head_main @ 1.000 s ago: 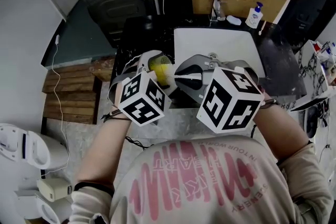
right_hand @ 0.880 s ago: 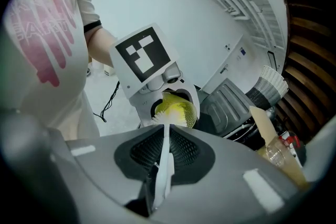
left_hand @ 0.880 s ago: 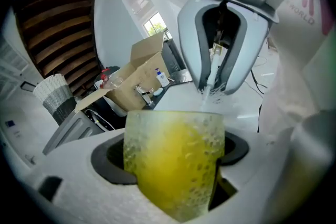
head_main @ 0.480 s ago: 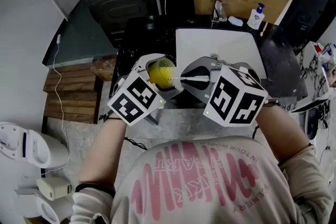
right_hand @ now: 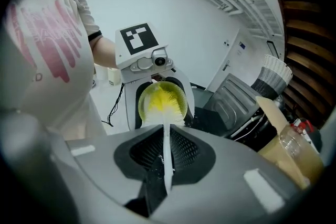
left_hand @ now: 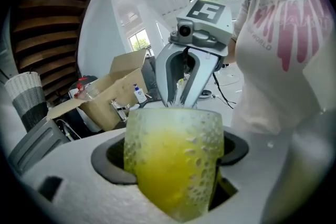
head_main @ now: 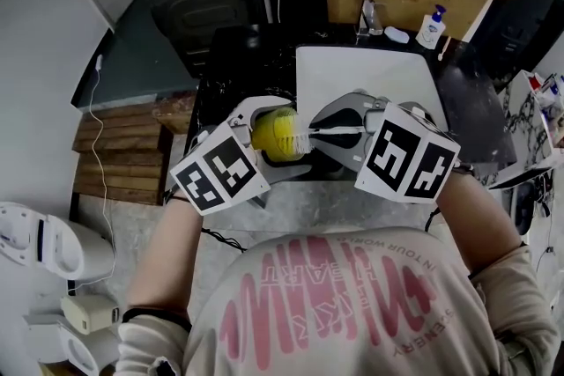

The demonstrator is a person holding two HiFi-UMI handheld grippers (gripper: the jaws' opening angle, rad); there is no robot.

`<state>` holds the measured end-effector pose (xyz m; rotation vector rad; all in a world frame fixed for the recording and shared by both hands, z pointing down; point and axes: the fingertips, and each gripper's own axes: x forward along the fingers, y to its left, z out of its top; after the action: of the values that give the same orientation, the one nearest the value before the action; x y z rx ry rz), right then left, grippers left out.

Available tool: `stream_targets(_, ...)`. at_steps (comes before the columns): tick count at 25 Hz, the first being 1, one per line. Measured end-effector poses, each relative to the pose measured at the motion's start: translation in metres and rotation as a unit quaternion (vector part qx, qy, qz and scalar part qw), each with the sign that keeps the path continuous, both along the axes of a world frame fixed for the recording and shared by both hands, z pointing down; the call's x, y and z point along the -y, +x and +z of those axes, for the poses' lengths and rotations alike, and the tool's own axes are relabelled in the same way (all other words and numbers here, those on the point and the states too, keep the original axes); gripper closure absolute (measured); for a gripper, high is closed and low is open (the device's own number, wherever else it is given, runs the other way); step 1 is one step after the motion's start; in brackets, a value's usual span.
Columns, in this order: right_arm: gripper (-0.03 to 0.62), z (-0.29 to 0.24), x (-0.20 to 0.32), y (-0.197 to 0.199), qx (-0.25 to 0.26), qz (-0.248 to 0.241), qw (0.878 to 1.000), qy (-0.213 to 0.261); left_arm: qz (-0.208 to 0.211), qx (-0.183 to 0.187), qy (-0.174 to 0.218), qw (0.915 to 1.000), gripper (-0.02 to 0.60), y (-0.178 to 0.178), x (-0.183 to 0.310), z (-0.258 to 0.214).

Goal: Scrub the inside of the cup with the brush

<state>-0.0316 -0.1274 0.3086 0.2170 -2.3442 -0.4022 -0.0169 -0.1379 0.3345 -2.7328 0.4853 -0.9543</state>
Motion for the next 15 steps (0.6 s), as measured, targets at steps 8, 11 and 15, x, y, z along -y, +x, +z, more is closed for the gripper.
stream_targets(8, 0.54, 0.01, -0.005, 0.001, -0.015, -0.025, 0.999, -0.013, 0.074, 0.051, -0.061, 0.9941, 0.172, 0.004, -0.023, 0.018)
stream_targets(11, 0.539, 0.012, -0.007, -0.001, -0.032, -0.033, 0.999, -0.002, 0.083, 0.069, -0.078, 0.9911, 0.172, 0.002, -0.029, 0.025)
stream_targets(15, 0.537, 0.016, -0.008, -0.001, -0.056, -0.049, 0.997, 0.011, 0.097, 0.094, -0.107, 0.985, 0.172, 0.002, -0.036, 0.037)
